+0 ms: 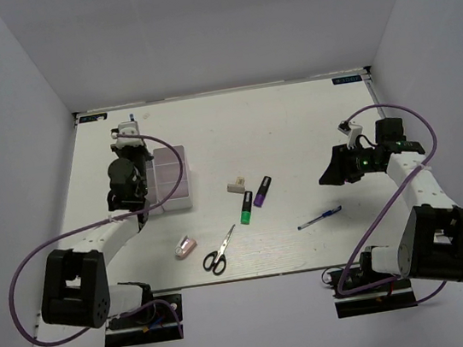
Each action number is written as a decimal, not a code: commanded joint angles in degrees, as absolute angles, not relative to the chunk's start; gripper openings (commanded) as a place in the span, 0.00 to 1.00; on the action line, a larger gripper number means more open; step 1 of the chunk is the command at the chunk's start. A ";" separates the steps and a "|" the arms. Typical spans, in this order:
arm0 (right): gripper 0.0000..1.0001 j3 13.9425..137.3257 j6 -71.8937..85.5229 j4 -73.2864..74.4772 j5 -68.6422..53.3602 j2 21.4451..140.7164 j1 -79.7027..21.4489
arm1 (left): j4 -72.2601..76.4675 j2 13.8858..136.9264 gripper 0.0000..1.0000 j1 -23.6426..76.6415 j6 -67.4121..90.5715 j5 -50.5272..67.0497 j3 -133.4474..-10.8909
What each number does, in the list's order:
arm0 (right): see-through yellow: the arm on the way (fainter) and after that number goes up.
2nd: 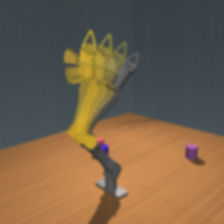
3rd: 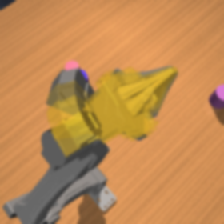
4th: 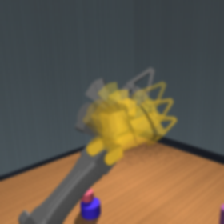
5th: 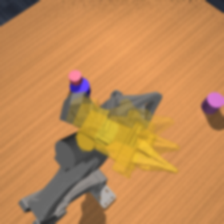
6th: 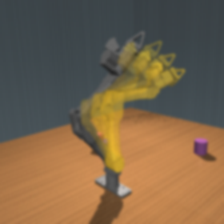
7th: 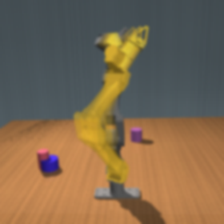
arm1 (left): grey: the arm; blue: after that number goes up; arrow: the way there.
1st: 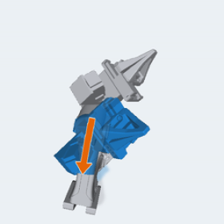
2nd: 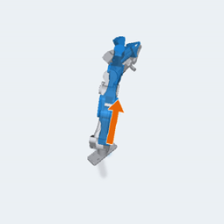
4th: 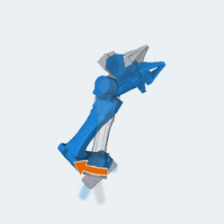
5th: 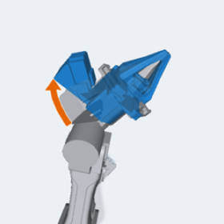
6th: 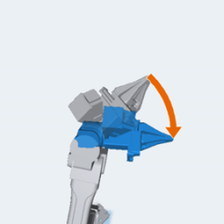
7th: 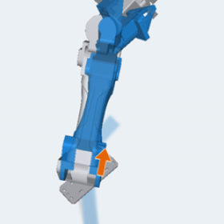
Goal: Sort the stationery into containers
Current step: Place the stationery into the container
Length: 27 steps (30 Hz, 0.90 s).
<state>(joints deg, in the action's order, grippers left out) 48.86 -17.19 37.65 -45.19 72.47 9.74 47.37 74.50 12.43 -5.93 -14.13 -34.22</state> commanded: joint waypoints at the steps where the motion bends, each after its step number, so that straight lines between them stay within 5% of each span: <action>1: 0.54 49.22 -18.37 38.85 -46.58 73.04 10.02 | 50.45 75.66 0.00 10.37 -4.40 -14.59 -34.37; 11: 0.56 49.31 -18.37 38.93 -46.05 73.47 10.19 | 52.47 80.50 0.00 8.00 -1.49 -14.33 -33.22; 19: 0.71 49.48 -18.72 39.02 -45.97 73.48 10.11 | 53.26 82.09 0.00 7.91 -0.44 -14.06 -32.17; 27: 0.79 49.66 -19.25 40.08 -46.67 73.21 10.19 | 47.82 77.08 0.55 8.00 2.55 -13.54 -30.76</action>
